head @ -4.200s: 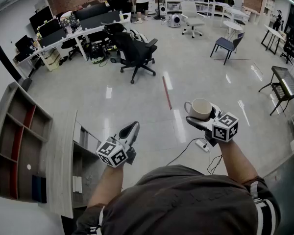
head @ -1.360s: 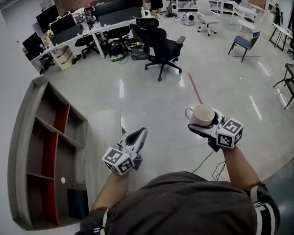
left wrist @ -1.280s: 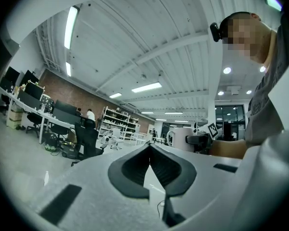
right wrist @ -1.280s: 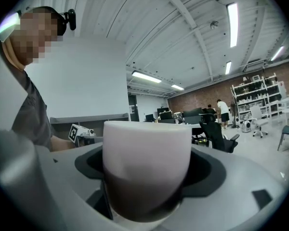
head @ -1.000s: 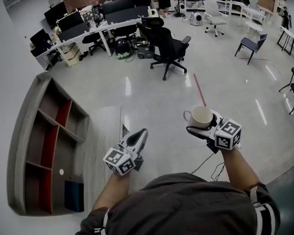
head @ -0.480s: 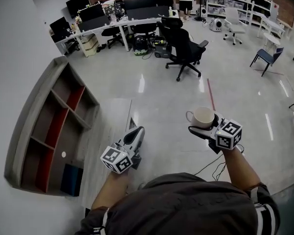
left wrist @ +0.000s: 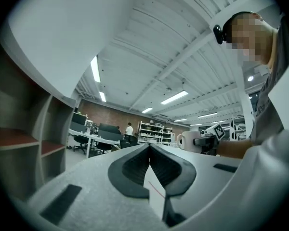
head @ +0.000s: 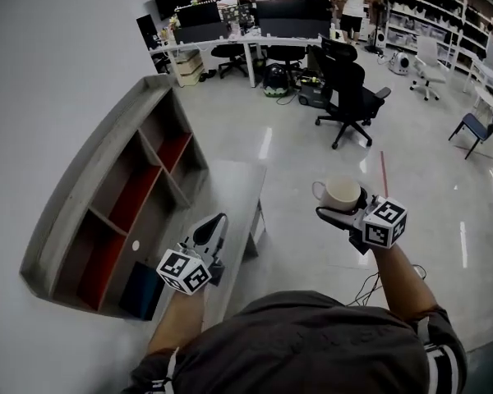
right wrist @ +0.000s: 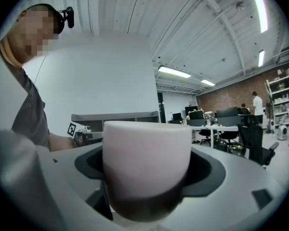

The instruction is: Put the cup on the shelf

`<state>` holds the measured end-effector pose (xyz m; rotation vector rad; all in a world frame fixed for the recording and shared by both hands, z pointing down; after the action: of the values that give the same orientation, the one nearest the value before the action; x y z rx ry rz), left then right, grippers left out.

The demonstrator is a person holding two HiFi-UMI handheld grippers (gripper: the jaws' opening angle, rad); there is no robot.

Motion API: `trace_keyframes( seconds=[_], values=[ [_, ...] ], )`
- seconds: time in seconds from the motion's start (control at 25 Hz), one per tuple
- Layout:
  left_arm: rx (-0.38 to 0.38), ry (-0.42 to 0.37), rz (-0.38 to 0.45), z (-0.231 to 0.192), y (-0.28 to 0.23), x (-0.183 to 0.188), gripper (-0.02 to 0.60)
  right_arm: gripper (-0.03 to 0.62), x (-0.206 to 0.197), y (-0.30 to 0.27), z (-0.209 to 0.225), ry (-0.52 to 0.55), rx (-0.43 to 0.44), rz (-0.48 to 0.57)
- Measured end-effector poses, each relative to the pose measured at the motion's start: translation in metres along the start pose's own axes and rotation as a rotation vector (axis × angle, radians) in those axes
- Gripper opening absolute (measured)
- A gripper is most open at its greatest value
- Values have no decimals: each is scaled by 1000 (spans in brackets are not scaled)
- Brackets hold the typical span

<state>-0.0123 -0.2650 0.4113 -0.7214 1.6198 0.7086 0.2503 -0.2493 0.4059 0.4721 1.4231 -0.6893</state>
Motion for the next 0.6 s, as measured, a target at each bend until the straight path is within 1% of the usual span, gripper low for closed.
trace_keyframes(
  seconds=[0.16, 0.32, 0.48, 0.6],
  values=[
    [129, -23, 40, -45, 58, 14, 5, 440, 18, -84, -35, 48, 143, -11],
    [275, -33, 67, -74, 124, 24, 5, 440, 32, -157, -84, 85, 298, -21],
    [446, -37, 103, -93, 199, 28, 5, 440, 37, -230, -148, 122, 481, -44],
    [575, -31, 126, -95, 255, 29, 5, 440, 38, -274, -207, 148, 626, -58]
  ],
)
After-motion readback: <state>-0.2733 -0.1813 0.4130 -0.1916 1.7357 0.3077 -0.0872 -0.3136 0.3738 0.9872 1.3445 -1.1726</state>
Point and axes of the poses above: the fingertips, and each gripper's own axes: y backward along the fingers, z to its right, x out of its top, the point moved 1 cm from there along y, backward along the fingers, and after that the axes turned 2 degrees about x, right-handed, at the moved point
